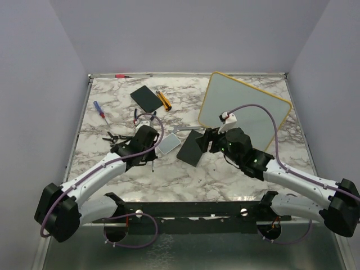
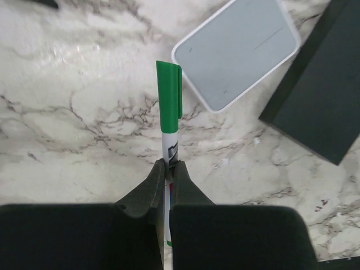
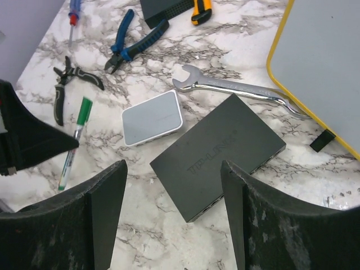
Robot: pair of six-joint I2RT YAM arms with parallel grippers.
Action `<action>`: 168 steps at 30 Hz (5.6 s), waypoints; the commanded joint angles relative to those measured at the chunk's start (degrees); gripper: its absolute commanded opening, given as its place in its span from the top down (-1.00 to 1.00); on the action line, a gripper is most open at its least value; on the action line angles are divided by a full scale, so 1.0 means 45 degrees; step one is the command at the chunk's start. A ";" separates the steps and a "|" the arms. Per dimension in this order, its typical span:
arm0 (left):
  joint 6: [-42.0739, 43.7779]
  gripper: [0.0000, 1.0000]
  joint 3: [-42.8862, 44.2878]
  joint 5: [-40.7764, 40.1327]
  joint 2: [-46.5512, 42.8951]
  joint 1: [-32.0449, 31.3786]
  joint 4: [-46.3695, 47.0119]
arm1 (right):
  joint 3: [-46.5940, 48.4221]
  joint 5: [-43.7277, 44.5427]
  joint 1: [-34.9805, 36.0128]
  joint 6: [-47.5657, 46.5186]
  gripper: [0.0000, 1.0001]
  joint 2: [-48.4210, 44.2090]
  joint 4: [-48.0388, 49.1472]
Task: Write a sentence on the whiteboard
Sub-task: Open the whiteboard marker.
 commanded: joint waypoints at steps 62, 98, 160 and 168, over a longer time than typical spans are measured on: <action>0.8560 1.00 0.0781 0.7190 -0.0558 -0.3333 0.4088 | 0.4074 -1.5331 -0.3800 -0.2410 0.66 0.4342 -0.6094; -0.4128 -0.74 0.0583 1.2312 -0.1611 0.1303 1.4435 | 0.0902 -1.5858 -0.6325 0.5404 0.99 -0.0507 0.7320; -0.3701 0.36 0.1210 1.3525 -0.1961 0.1302 1.2202 | 0.0503 -1.5191 -0.6298 0.5205 0.99 0.0331 0.6816; -0.3768 0.60 0.1135 1.3601 -0.1942 0.1306 1.2271 | 0.0475 -1.5030 -0.6305 0.5221 0.99 0.0398 0.6816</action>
